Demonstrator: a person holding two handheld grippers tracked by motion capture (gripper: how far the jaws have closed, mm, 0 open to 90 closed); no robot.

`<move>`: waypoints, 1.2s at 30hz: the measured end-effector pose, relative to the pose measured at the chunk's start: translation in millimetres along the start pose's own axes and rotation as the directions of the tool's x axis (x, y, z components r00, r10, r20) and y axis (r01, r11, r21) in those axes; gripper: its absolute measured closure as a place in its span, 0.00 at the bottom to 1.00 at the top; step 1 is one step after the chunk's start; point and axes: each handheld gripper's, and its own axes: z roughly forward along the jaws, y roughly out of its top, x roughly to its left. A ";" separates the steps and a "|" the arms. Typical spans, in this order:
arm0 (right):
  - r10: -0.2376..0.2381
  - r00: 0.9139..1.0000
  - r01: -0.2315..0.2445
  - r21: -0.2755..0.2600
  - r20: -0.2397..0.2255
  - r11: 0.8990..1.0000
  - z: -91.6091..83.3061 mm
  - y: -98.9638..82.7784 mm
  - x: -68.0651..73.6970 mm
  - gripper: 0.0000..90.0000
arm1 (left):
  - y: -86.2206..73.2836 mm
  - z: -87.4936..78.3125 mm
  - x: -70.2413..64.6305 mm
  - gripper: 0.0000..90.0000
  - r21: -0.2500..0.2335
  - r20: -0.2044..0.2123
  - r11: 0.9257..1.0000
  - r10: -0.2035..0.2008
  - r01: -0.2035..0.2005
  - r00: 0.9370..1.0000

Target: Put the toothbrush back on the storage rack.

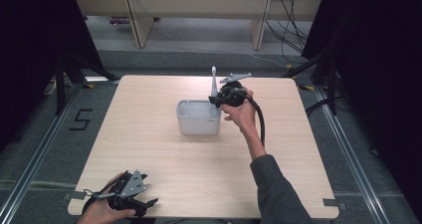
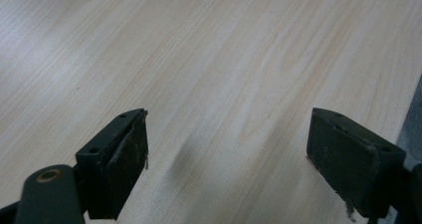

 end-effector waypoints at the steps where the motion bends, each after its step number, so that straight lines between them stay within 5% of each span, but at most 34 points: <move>1: -0.017 1.000 0.017 -0.005 0.007 1.000 0.1 -1.0 -0.7 0.75 | -0.2 0.4 -0.9 0.18 -0.010 0.006 1.000 -0.014 0.014 1.000; 36: -0.027 0.999 0.027 0.021 0.023 0.999 11.9 -17.3 1.4 0.75 | 0.0 0.0 -0.3 0.18 -0.001 0.001 1.000 -0.001 0.001 1.000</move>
